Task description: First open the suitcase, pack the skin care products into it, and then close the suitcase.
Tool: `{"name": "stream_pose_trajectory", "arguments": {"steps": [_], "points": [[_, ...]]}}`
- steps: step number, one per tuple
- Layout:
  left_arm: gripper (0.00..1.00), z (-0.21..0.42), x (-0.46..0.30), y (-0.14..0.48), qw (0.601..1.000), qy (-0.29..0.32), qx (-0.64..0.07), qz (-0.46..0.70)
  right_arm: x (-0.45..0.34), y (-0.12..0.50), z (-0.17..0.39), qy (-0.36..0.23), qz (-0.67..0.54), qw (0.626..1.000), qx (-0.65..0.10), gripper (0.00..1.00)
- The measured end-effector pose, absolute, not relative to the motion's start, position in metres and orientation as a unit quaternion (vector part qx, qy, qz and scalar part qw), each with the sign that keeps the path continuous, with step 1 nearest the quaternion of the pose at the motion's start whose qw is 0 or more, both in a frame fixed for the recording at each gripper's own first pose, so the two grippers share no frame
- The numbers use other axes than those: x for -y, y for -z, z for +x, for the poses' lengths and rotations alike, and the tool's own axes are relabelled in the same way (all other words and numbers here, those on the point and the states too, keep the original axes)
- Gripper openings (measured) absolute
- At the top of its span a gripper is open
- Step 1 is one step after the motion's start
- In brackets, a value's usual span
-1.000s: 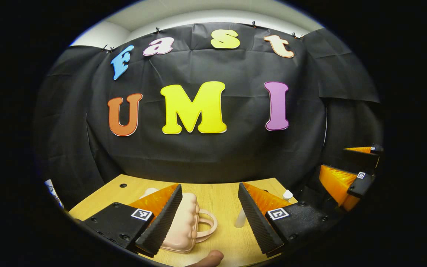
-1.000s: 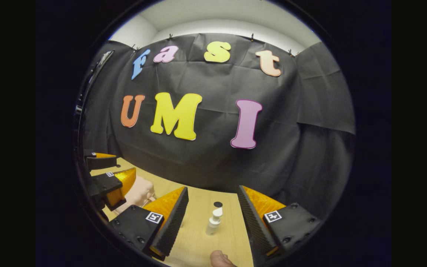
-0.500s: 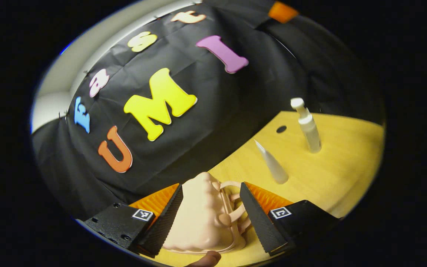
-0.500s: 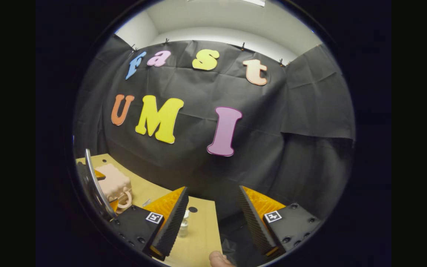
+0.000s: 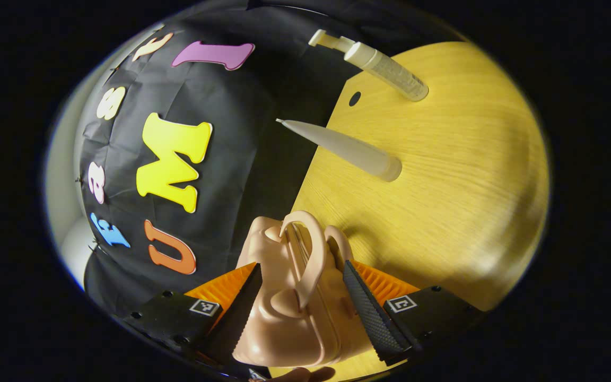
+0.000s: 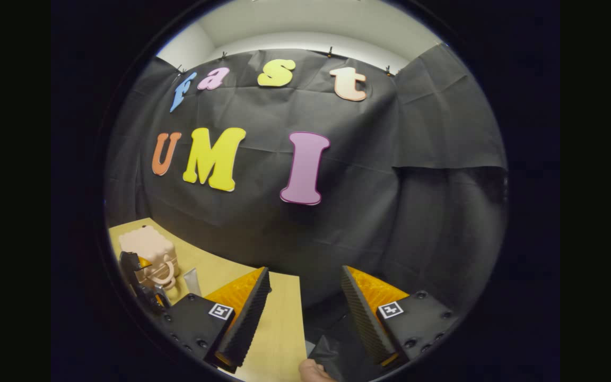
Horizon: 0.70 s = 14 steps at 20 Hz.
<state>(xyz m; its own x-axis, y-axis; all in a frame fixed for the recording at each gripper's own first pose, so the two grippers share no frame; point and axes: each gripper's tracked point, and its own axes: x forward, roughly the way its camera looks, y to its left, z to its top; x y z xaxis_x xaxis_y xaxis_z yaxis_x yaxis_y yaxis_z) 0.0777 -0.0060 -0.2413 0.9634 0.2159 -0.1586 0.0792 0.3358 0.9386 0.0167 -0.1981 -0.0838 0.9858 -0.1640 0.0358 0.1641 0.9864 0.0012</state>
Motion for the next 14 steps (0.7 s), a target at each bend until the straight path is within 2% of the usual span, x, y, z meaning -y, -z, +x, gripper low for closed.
{"name": "stream_pose_trajectory", "arguments": {"steps": [2, 3, 6, 8, 9, 10, 12, 13, 14], "points": [[0.93, 0.085, 0.0, 0.244, 0.791, -0.044, -0.131, 0.595, 0.205, 0.098, 0.017, 0.093, 0.007, 0.996, -0.003, 0.8], [0.76, 0.087, -0.005, 0.245, 0.783, -0.044, -0.138, 0.605, 0.205, 0.106, 0.015, 0.097, 0.011, 0.995, -0.014, 0.8], [0.58, 0.093, -0.018, 0.239, 0.762, -0.048, -0.145, 0.629, 0.202, 0.101, 0.012, 0.112, -0.023, 0.993, -0.006, 0.8], [0.41, 0.093, -0.016, 0.242, 0.759, -0.031, -0.144, 0.634, 0.195, 0.093, 0.008, 0.122, -0.043, 0.992, 0.002, 0.8], [0.36, 0.095, -0.015, 0.241, 0.758, -0.022, -0.142, 0.636, 0.189, 0.089, 0.006, 0.126, -0.041, 0.991, 0.001, 0.8], [0.28, 0.096, -0.015, 0.241, 0.758, -0.007, -0.141, 0.637, 0.181, 0.084, 0.003, 0.13, -0.039, 0.991, 0.001, 0.8], [0.2, 0.098, -0.017, 0.235, 0.76, 0.007, -0.136, 0.636, 0.167, 0.077, -0.002, 0.139, -0.038, 0.99, 0.0, 0.8], [0.11, 0.096, -0.021, 0.232, 0.767, 0.009, -0.134, 0.628, 0.16, 0.073, -0.005, 0.142, -0.033, 0.989, -0.003, 0.8], [0.09, 0.097, -0.021, 0.227, 0.775, 0.016, -0.129, 0.618, 0.153, 0.07, -0.006, 0.146, -0.026, 0.989, -0.007, 0.8]]}}
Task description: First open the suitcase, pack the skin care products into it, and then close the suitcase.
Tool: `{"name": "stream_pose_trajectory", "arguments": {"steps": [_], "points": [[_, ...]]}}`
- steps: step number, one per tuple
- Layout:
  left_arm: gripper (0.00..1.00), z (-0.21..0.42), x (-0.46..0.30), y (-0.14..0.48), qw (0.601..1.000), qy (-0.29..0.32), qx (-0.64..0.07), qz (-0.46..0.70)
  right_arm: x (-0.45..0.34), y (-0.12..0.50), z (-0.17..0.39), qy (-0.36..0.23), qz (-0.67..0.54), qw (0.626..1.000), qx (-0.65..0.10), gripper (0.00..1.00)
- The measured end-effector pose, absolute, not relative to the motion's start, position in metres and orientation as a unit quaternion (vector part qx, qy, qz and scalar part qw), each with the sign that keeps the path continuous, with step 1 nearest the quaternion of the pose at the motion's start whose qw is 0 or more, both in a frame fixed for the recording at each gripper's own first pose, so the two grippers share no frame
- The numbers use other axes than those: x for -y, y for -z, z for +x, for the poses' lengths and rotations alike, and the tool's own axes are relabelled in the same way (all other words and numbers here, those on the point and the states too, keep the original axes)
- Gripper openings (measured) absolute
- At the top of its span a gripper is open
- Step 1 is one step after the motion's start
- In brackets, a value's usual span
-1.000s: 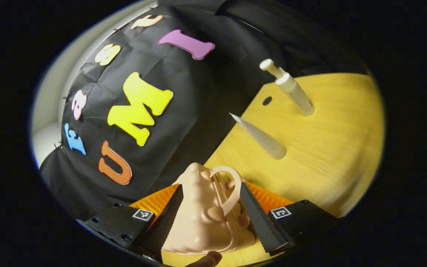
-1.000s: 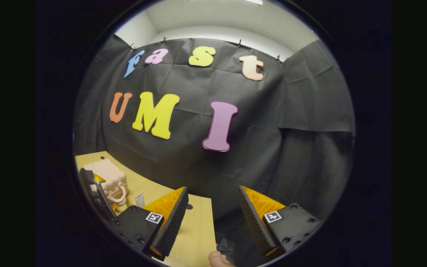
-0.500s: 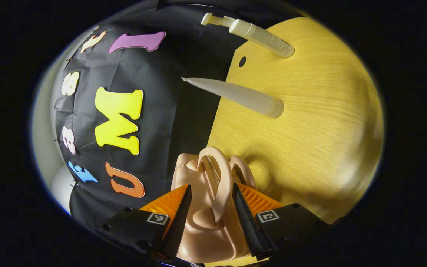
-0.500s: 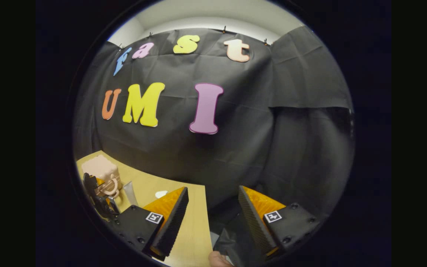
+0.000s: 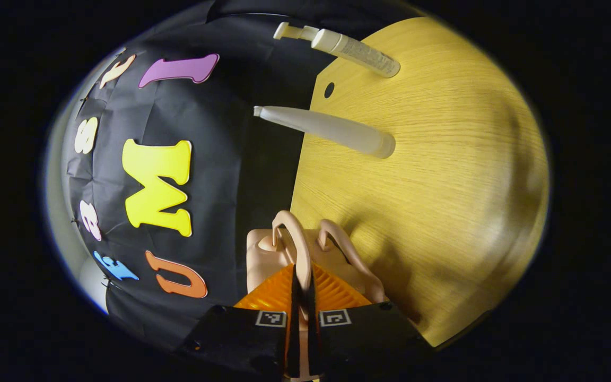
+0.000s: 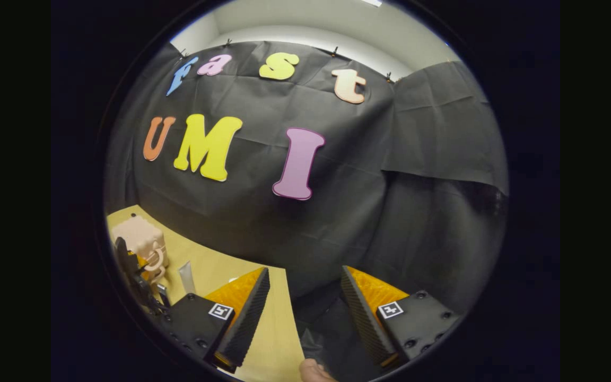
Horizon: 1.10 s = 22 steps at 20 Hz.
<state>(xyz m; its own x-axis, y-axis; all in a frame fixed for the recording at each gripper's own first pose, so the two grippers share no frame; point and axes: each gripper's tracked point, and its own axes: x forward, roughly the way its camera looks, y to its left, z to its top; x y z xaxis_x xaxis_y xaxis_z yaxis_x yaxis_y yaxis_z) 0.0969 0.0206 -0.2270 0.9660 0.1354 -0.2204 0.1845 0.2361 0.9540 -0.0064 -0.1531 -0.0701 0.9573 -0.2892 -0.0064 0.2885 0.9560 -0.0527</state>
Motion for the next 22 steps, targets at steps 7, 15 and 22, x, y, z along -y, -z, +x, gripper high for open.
{"name": "stream_pose_trajectory", "arguments": {"steps": [7, 15, 22], "points": [[0.03, 0.086, -0.053, 0.148, 0.859, 0.022, -0.09, 0.503, 0.101, 0.033, -0.015, 0.188, 0.02, 0.982, -0.018, 0.8], [0.03, 0.083, -0.193, 0.055, 0.927, 0.005, -0.024, 0.373, 0.017, -0.019, -0.004, 0.193, 0.01, 0.981, -0.001, 0.81], [0.03, 0.09, -0.344, 0.058, 0.938, -0.047, -0.032, 0.343, -0.053, -0.023, -0.004, 0.173, 0.005, 0.985, -0.008, 0.8]]}}
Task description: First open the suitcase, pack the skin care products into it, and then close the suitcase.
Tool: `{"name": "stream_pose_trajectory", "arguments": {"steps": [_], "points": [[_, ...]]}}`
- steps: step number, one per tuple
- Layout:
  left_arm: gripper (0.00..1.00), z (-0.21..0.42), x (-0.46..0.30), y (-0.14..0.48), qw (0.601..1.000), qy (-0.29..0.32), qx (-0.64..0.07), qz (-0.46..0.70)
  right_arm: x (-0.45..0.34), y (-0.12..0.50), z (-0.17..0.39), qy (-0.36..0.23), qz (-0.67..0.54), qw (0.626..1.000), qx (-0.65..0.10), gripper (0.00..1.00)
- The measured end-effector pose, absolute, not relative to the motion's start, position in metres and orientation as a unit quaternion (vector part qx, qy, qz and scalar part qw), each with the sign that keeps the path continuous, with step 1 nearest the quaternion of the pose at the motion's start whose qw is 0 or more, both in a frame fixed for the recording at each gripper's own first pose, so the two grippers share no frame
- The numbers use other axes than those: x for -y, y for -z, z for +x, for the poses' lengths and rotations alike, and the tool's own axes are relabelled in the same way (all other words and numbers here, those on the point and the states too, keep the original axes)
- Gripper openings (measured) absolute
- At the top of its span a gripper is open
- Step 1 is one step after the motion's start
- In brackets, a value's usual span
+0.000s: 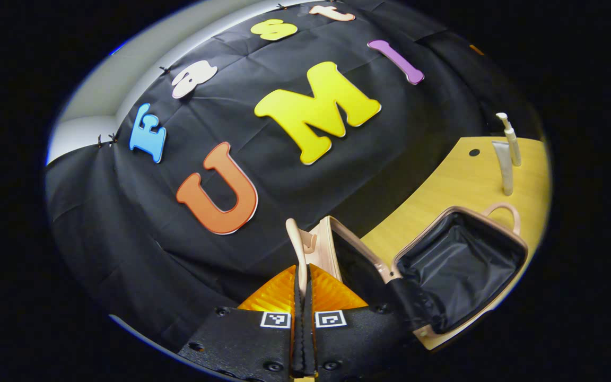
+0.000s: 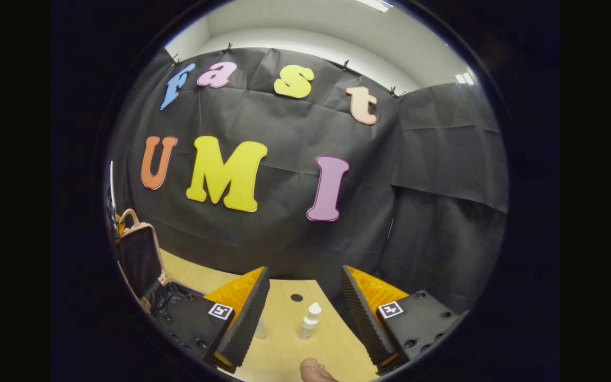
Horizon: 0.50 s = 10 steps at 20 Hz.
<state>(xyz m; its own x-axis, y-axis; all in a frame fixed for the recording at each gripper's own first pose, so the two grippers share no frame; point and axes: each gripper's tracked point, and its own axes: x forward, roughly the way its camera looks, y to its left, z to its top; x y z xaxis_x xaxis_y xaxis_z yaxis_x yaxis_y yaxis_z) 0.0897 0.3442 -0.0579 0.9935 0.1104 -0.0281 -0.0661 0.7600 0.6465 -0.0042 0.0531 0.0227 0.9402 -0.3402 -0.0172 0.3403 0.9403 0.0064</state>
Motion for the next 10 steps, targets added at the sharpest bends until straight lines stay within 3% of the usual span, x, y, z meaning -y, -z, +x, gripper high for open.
{"name": "stream_pose_trajectory", "arguments": {"steps": [6, 10], "points": [[0.03, 0.103, -0.457, 0.13, 0.932, -0.082, -0.117, 0.333, -0.086, -0.017, 0.005, 0.159, 0.012, 0.987, -0.032, 0.8], [0.03, 0.103, -0.493, 0.201, 0.945, -0.079, -0.191, 0.254, -0.092, -0.007, 0.012, 0.162, 0.035, 0.984, -0.059, 0.8]]}}
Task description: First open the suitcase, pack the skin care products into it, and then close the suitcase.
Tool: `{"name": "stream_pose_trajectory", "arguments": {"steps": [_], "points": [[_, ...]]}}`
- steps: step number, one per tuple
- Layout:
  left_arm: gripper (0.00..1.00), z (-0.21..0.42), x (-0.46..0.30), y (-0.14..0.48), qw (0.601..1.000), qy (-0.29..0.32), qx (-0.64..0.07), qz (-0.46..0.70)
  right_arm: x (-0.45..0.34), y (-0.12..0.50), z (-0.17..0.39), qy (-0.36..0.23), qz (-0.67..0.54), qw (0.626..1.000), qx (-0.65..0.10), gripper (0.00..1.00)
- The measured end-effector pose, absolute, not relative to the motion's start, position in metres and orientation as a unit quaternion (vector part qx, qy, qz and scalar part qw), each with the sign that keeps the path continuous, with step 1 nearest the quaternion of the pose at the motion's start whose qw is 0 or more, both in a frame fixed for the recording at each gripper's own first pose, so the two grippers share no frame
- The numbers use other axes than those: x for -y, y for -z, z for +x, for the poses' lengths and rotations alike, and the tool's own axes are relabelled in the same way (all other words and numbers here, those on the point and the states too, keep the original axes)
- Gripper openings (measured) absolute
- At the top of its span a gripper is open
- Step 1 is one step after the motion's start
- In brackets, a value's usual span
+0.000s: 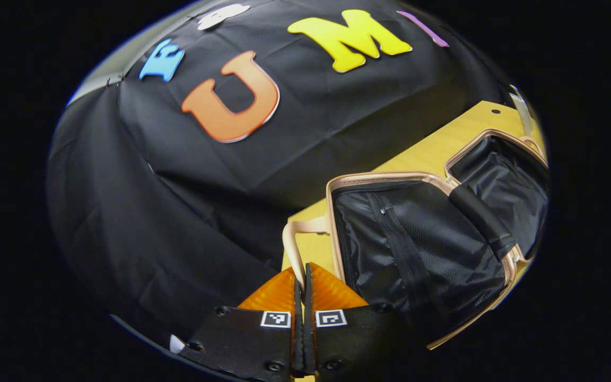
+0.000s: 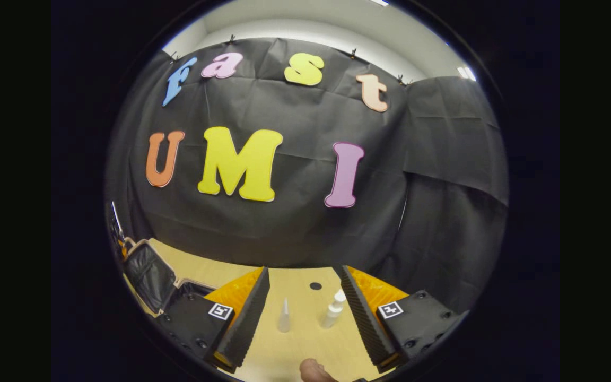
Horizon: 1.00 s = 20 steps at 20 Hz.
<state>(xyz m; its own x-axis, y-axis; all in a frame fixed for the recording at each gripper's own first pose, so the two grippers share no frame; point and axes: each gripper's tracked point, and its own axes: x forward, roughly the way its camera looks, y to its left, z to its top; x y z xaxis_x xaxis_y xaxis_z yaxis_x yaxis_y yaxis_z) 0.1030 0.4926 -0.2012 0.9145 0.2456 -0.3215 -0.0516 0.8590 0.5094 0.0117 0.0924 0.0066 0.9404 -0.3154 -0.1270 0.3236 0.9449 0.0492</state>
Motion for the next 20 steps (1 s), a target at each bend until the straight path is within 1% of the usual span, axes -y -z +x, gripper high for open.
{"name": "stream_pose_trajectory", "arguments": {"steps": [6, 9, 12, 13, 15, 16, 17, 18, 19, 20], "points": [[0.03, 0.103, -0.507, 0.264, 0.95, -0.065, -0.24, 0.189, -0.08, 0.005, 0.003, 0.186, 0.038, 0.979, -0.076, 0.81], [0.03, 0.105, -0.507, 0.278, 0.951, -0.053, -0.251, 0.176, -0.076, 0.008, -0.005, 0.191, 0.034, 0.978, -0.077, 0.8], [0.1, 0.102, -0.507, 0.293, 0.951, -0.042, -0.268, 0.146, -0.073, 0.006, -0.01, 0.193, 0.032, 0.978, -0.075, 0.8], [0.1, 0.104, -0.506, 0.29, 0.956, -0.039, -0.258, 0.134, -0.072, 0.008, -0.012, 0.194, 0.03, 0.978, -0.075, 0.8], [0.12, 0.1, -0.508, 0.292, 0.956, -0.043, -0.263, 0.125, -0.068, 0.009, -0.014, 0.196, 0.032, 0.977, -0.075, 0.8], [0.18, 0.098, -0.515, 0.292, 0.953, -0.053, -0.268, 0.13, -0.066, 0.009, -0.014, 0.196, 0.033, 0.977, -0.076, 0.8], [0.17, 0.094, -0.518, 0.289, 0.953, -0.061, -0.267, 0.129, -0.063, 0.011, -0.016, 0.197, 0.035, 0.977, -0.076, 0.8], [0.41, 0.09, -0.516, 0.279, 0.957, -0.061, -0.255, 0.122, -0.061, 0.012, -0.017, 0.197, 0.038, 0.977, -0.075, 0.8], [0.41, 0.086, -0.511, 0.266, 0.962, -0.058, -0.239, 0.116, -0.057, 0.013, -0.017, 0.196, 0.041, 0.977, -0.073, 0.8], [0.58, 0.081, -0.504, 0.25, 0.966, -0.058, -0.223, 0.117, -0.054, 0.015, -0.017, 0.195, 0.04, 0.977, -0.072, 0.8]]}}
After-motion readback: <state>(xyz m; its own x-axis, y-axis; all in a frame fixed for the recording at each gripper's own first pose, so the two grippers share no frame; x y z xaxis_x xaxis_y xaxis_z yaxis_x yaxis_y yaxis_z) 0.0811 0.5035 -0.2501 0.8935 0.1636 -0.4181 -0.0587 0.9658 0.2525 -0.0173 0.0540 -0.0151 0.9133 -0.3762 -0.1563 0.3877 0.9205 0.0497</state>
